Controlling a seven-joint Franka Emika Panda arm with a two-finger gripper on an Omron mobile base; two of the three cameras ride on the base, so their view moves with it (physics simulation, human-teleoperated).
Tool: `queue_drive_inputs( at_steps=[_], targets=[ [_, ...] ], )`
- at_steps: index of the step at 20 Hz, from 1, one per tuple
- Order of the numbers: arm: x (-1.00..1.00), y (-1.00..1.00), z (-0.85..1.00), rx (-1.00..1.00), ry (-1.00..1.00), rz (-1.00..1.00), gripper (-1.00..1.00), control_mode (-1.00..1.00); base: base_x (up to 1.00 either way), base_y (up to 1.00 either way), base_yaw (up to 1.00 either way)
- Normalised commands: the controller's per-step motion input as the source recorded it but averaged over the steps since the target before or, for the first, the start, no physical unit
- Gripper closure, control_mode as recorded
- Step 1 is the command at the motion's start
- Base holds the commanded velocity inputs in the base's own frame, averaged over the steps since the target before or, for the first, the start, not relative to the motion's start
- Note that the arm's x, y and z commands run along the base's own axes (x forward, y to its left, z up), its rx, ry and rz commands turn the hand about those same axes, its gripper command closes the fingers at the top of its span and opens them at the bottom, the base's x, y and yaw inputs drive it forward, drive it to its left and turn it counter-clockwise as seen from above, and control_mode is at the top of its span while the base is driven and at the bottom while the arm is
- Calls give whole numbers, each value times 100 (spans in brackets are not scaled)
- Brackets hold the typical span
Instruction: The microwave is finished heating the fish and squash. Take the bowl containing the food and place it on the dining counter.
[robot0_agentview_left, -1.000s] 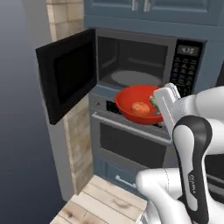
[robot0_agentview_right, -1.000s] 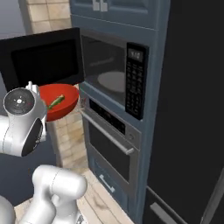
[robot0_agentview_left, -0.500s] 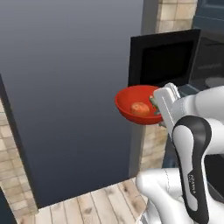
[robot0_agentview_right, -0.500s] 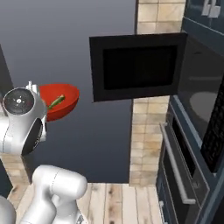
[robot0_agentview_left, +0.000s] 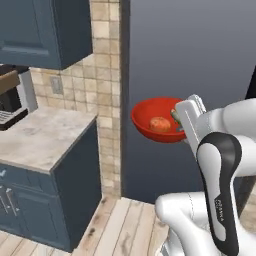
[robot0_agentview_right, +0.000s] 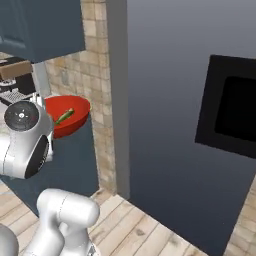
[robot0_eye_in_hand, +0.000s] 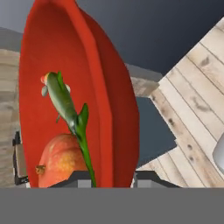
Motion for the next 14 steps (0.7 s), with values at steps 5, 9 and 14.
queue_drive_inputs(
  at_steps=[5,9,14],
  targets=[
    [0,0,0,0,0,0,100,100,-14,0,100],
    [0,0,0,0,0,0,100,100,-3,0,99],
    [0,0,0,0,0,0,100,100,0,0,90]
  ],
)
